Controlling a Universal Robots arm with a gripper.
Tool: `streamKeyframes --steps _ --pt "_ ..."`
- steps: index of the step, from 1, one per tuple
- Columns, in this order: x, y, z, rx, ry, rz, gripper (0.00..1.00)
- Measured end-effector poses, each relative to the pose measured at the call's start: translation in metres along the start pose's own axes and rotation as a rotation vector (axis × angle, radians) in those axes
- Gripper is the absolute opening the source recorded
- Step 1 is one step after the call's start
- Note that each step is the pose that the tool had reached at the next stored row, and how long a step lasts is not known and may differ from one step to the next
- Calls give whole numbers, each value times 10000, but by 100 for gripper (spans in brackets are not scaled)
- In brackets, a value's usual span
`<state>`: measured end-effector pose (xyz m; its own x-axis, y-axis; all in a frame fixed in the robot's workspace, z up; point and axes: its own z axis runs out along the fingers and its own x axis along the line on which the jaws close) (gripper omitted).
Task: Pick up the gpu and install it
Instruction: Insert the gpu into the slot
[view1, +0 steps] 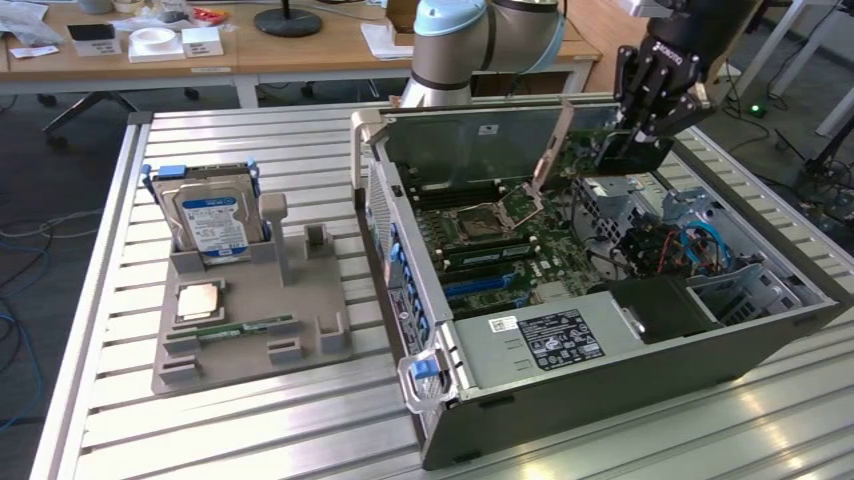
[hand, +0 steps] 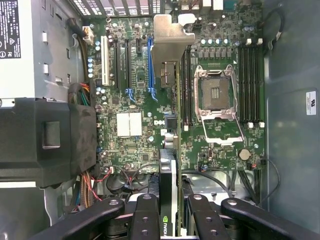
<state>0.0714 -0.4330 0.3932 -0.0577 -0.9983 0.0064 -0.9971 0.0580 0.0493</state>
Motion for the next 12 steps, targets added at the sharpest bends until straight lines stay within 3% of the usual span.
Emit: streamKeyframes --steps 8,12 --pt "0 1 8 6 -3 0 27" --pt "0 9 31 43 -4 0 27"
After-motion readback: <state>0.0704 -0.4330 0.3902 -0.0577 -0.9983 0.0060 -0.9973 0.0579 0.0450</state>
